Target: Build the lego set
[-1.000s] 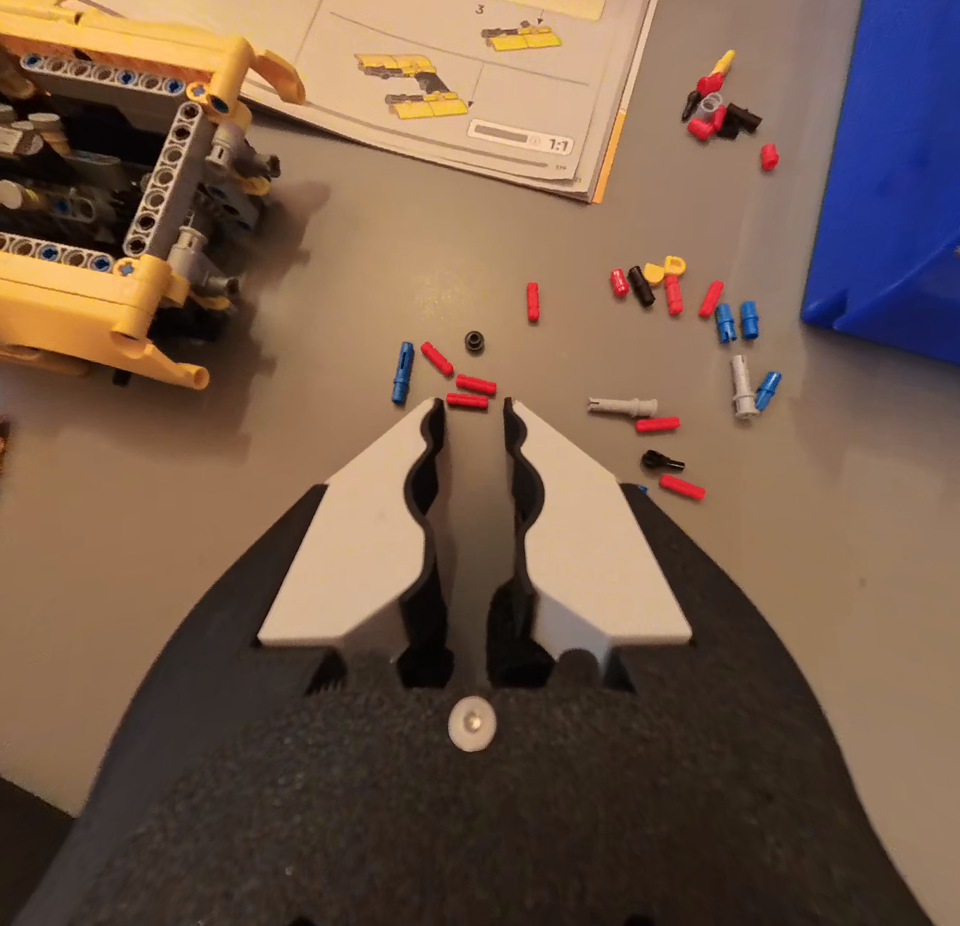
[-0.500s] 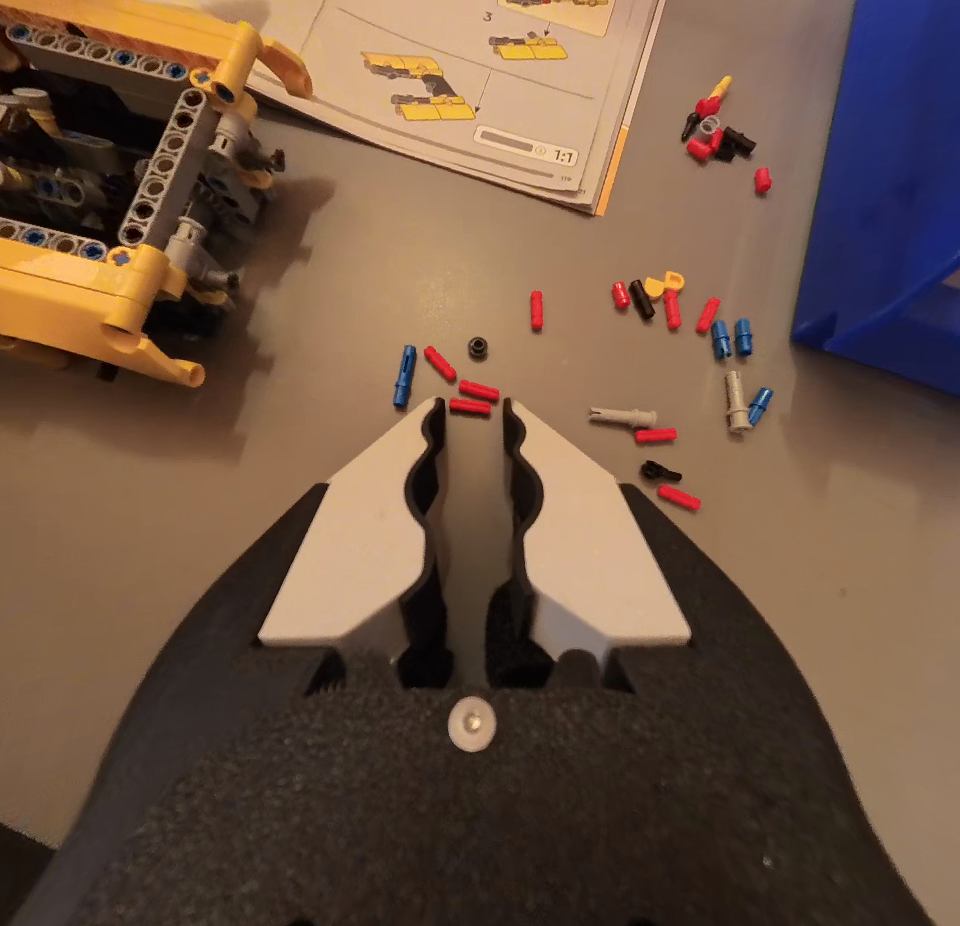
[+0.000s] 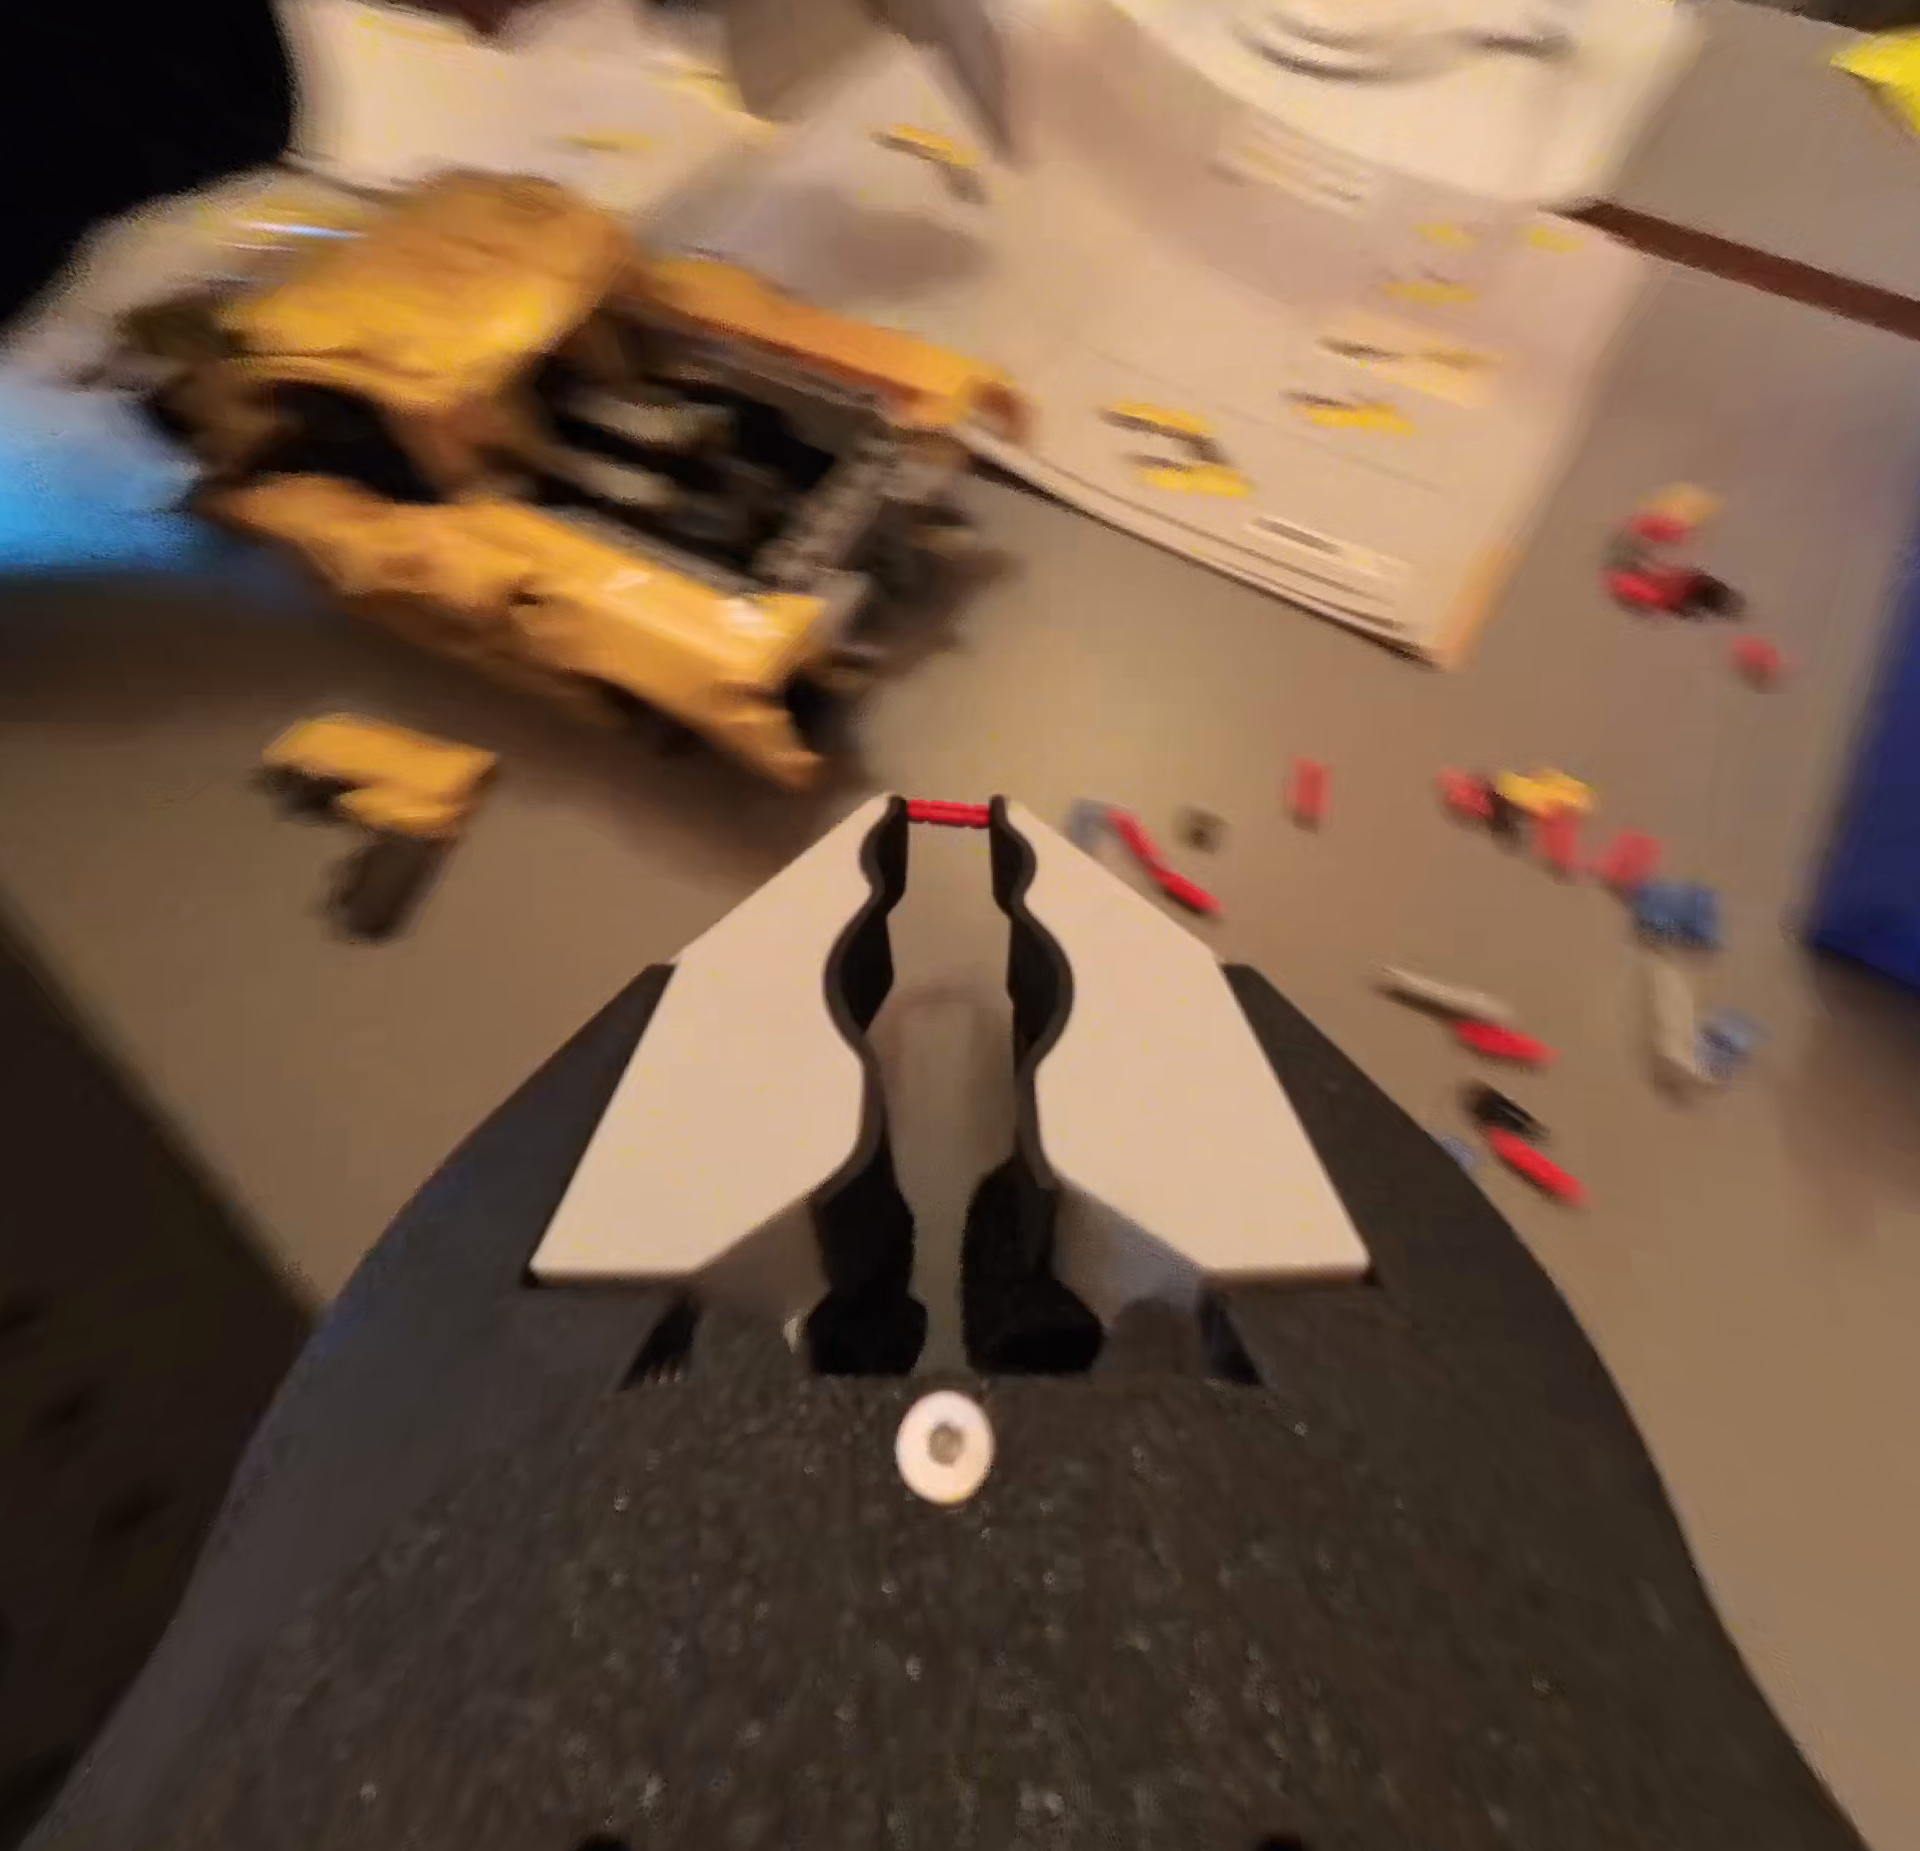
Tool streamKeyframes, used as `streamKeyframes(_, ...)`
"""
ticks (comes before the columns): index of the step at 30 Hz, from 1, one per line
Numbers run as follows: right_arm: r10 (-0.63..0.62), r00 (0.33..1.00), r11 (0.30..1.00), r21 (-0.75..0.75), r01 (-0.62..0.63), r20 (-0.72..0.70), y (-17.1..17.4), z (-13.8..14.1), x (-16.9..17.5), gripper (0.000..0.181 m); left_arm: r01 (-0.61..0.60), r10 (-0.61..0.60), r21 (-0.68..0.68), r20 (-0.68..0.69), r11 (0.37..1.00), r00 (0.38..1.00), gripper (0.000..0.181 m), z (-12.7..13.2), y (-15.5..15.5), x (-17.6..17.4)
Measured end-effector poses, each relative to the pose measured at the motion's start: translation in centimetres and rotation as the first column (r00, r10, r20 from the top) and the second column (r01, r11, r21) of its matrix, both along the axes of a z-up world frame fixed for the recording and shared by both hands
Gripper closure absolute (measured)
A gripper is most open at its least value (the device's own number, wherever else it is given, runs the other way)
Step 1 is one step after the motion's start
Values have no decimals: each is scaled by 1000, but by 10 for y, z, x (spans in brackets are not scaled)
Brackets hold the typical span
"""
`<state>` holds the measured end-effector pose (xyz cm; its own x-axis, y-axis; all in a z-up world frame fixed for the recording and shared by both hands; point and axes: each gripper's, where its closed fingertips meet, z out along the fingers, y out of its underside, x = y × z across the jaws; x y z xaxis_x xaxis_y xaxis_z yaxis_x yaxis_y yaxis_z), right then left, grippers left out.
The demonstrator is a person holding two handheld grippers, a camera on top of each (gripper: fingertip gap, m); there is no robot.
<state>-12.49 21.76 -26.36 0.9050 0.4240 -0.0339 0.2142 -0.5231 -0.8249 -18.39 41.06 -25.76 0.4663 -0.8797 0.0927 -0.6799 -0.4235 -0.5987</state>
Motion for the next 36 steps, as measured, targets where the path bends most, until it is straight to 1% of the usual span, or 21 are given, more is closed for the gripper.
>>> streamKeyframes(1,140,989,990,-9,-141,-36,-10,1,-25,166,10,-10,0,-2,1000,1000,147,0,-3,2)
streamKeyframes(2,247,969,968,-32,-248,-24,-20,-4,-44,166,17,-17,2,-5,1000,1000,147,0,-5,3)
streamKeyframes(4,367,927,928,-98,-359,75,-33,-23,-64,166,29,-29,5,-11,1000,1000,147,-1,-8,5)
streamKeyframes(6,440,886,894,-159,-418,144,-42,-39,-75,166,29,-29,5,-17,1000,999,147,-2,-9,6)
streamKeyframes(9,436,882,898,-144,-415,179,-41,-40,-75,166,30,-30,2,-15,1000,999,147,-3,-10,6)
streamKeyframes(12,429,897,898,-160,-409,112,-41,-39,-75,166,33,-33,-3,-20,999,999,147,-5,-11,6)
streamKeyframes(18,429,898,898,-154,-412,96,-41,-39,-75,166,35,-35,3,-24,999,999,147,-4,-11,6)
streamKeyframes(19,432,898,896,-156,-416,88,-42,-39,-75,165,34,-34,4,-22,999,999,147,-4,-11,6)
streamKeyframes(20,435,898,894,-148,-422,70,-42,-36,-76,160,33,-33,3,-20,999,999,147,-3,-10,6)
streamKeyframes(21,422,905,902,-114,-416,42,-39,-28,-76,157,33,-33,-1,-18,999,999,147,-3,-10,6)
streamKeyframes(22,386,922,921,-67,-384,16,-31,-18,-71,158,34,-34,-4,-16,999,999,147,-2,-11,6)
streamKeyframes(23,326,945,945,-20,-326,-6,-21,-8,-60,158,36,-36,-5,-15,999,999,147,-2,-11,6)
streamKeyframes(24,233,972,972,20,-232,-22,-8,0,-44,158,35,-35,-4,-14,999,999,147,-1,-10,5)
streamKeyframes(25,105,994,994,38,-104,-25,7,4,-20,158,32,-32,-2,-10,1000,999,147,0,-9,5)
streamKeyframes(26,-10,1000,1000,24,11,-18,16,2,4,159,29,-29,-2,-7,1000,1000,147,2,-9,4)
streamKeyframes(27,-99,995,995,-6,99,-6,20,-3,23,161,29,-29,-2,-4,1000,1000,147,3,-9,4)
streamKeyframes(28,-150,989,988,-30,149,-10,21,-8,35,161,29,-29,-1,-2,1000,1000,147,4,-9,4)
streamKeyframes(31,-241,970,965,-99,242,24,19,-25,53,160,32,-32,4,0,999,999,147,5,-10,4)
streamKeyframes(36,-238,965,962,-110,250,107,20,-34,55,160,37,-37,2,-4,999,999,147,4,-10,4)
